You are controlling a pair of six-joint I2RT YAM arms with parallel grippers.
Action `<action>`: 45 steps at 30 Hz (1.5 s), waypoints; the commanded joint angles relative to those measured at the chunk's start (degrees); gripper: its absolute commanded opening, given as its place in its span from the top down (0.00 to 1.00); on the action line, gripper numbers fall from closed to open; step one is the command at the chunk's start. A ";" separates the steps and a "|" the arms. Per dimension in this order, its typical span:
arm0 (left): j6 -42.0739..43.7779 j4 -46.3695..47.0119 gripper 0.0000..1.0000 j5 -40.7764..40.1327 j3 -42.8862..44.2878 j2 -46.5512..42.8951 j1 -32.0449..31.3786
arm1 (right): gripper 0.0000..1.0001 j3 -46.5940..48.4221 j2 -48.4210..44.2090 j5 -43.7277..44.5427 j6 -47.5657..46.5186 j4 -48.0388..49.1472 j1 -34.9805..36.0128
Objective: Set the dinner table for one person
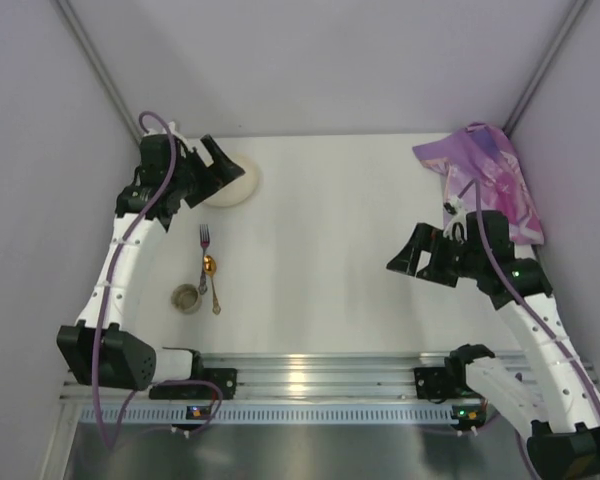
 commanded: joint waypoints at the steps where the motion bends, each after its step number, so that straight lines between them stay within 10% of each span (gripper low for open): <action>1: -4.69 -7.41 0.02 -4.62 -4.20 -5.79 -0.22 | 0.00 5.72 4.45 5.37 0.08 3.44 0.69; 3: -4.27 0.19 0.02 11.63 -11.64 -8.86 2.24 | 0.00 8.62 6.30 8.19 -0.01 3.79 0.69; 8: -9.35 23.32 0.01 10.18 -29.07 -26.77 2.42 | 0.00 15.12 15.09 11.72 -0.45 4.50 0.61; 16: 2.22 -0.19 0.02 0.78 -16.36 -18.11 -0.03 | 0.00 27.24 29.13 27.42 -3.96 -1.02 -2.72; 20: 3.31 1.02 0.02 -5.13 -16.09 -14.95 -2.59 | 0.00 33.58 39.16 29.12 -5.10 -5.08 -8.52; 25: -15.41 25.52 0.02 21.67 -27.25 -11.25 2.87 | 0.00 39.03 51.46 31.23 -5.55 -6.40 -18.27; 33: 2.23 -1.07 0.02 8.41 -8.89 -1.32 0.49 | 0.00 47.11 68.86 30.71 -6.69 -6.58 -21.37; 45: 3.12 1.28 0.02 10.26 -13.62 -1.58 0.49 | 0.12 54.86 80.75 34.82 -8.53 -7.19 -19.62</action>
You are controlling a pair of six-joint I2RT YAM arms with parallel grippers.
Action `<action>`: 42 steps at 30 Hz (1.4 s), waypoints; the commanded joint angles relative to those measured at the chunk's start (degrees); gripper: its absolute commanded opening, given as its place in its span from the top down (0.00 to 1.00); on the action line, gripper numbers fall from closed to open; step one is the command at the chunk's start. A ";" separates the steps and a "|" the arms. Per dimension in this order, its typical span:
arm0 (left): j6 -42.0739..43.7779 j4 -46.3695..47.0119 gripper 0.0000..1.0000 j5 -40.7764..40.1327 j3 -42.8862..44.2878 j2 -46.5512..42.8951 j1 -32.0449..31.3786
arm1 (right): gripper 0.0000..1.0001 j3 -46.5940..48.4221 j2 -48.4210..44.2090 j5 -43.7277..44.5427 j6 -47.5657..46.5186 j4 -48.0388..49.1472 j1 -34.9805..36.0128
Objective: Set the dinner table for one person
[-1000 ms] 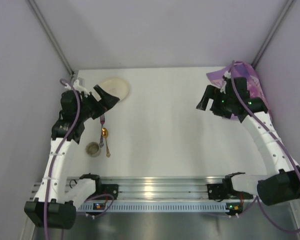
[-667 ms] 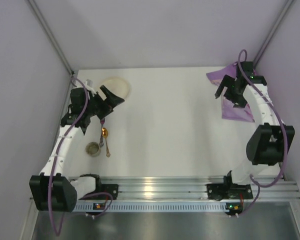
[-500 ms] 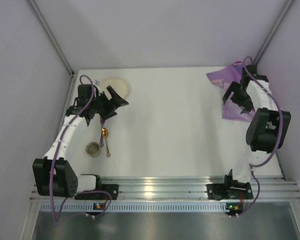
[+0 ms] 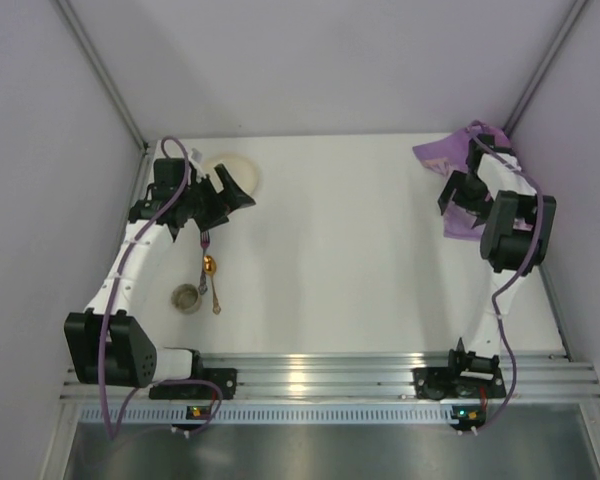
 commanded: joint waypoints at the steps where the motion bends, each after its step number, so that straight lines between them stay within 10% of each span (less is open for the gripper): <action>1: 1.96 -0.44 0.02 0.42 -0.82 -0.37 -0.01 | 0.12 2.64 1.44 4.12 -1.10 -1.11 1.96; 10: 4.15 -2.11 0.02 -0.02 -0.03 0.85 -0.01 | 0.36 -0.26 4.86 6.16 0.22 0.11 5.22; 18: 6.88 -5.01 0.02 -0.38 0.50 1.03 -0.01 | 1.00 -7.28 3.64 2.38 0.57 3.89 5.22; 29: 4.24 -3.61 0.02 0.07 0.41 1.38 -0.45 | 1.00 -18.18 -9.01 -1.05 0.22 6.53 7.94; 42: 3.46 -6.07 0.02 -6.61 -2.13 -8.10 -0.54 | 1.00 -30.76 -32.39 -17.74 10.93 8.37 35.78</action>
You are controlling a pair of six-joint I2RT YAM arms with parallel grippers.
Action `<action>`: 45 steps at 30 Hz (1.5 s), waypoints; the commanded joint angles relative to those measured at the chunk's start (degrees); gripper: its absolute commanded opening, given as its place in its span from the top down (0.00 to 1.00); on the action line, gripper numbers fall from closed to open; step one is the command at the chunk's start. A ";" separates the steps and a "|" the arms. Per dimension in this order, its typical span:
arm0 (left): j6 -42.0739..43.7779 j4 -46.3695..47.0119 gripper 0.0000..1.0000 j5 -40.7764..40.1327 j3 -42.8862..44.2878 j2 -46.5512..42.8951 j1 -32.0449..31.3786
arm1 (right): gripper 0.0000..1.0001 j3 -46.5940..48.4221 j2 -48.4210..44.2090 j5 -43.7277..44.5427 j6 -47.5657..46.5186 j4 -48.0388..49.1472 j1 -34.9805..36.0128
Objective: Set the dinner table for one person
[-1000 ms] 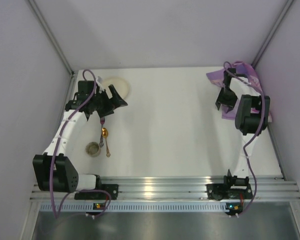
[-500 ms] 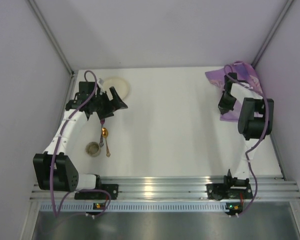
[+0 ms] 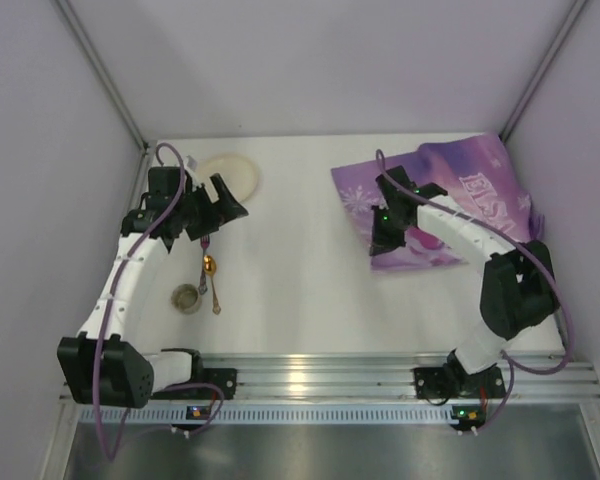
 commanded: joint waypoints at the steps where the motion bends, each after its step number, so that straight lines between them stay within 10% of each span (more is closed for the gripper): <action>1: -1.05 -0.95 0.02 -1.98 -1.76 -6.18 -0.17 | 1.00 -1.16 -4.14 -7.74 7.34 2.99 8.12; 5: -1.84 -1.92 0.02 -2.60 -3.61 -9.35 -0.17 | 0.97 -1.08 -3.26 -12.13 10.35 7.30 15.43; 8: -2.45 -2.80 0.02 -2.77 -4.76 -11.55 -0.17 | 0.01 -1.08 -3.61 -15.74 10.53 9.86 19.56; 13: -3.33 -3.06 0.02 -3.11 -7.47 -13.58 -2.53 | 0.00 -3.97 -10.80 -15.05 9.74 9.87 20.71; 25: -13.09 6.87 0.03 -15.87 -12.24 2.05 -30.21 | 0.00 -16.28 -33.83 -10.74 11.49 2.05 16.23; 34: -15.81 12.92 0.12 -17.54 -4.68 20.95 -32.07 | 0.00 -25.07 -50.62 -7.57 14.49 -4.02 15.00; 45: -16.95 13.91 0.46 -14.81 5.43 36.42 -34.27 | 0.00 -24.46 -51.69 -4.06 11.24 -8.77 14.12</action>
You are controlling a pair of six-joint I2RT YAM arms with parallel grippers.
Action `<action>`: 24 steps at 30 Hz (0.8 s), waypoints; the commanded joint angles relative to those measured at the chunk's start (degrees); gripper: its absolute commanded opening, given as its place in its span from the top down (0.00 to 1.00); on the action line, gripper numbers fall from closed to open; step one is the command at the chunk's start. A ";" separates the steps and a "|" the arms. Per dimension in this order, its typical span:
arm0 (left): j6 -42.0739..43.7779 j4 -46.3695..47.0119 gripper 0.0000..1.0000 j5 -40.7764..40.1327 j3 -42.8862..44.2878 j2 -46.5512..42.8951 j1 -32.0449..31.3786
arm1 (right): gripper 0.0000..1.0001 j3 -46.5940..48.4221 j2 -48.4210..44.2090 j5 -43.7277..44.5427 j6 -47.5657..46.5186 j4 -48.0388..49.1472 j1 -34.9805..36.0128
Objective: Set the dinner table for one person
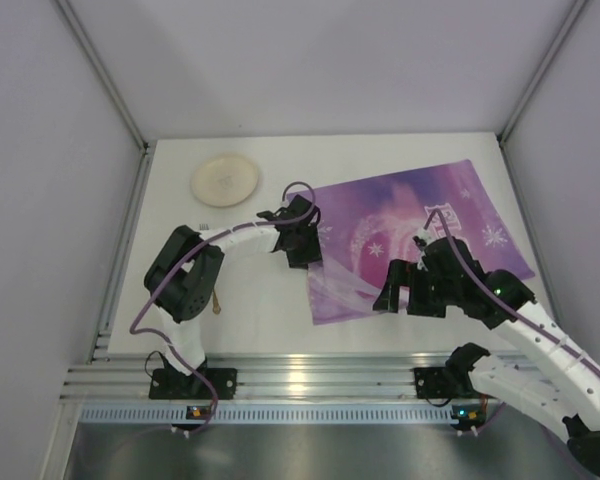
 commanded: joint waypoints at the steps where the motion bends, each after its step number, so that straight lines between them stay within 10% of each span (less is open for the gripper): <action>1: -1.29 0.90 0.55 -0.08 3.55 3.34 -0.85 | 0.00 1.22 1.73 1.74 -1.90 -1.45 -1.07; 7: -1.03 -2.69 1.00 -1.48 7.51 7.82 -0.85 | 0.00 1.84 4.28 2.18 -4.36 -1.10 -1.86; 24: 7.84 -13.78 1.00 -13.88 -0.48 -8.17 9.17 | 0.00 0.35 8.15 0.24 -8.84 1.54 -5.64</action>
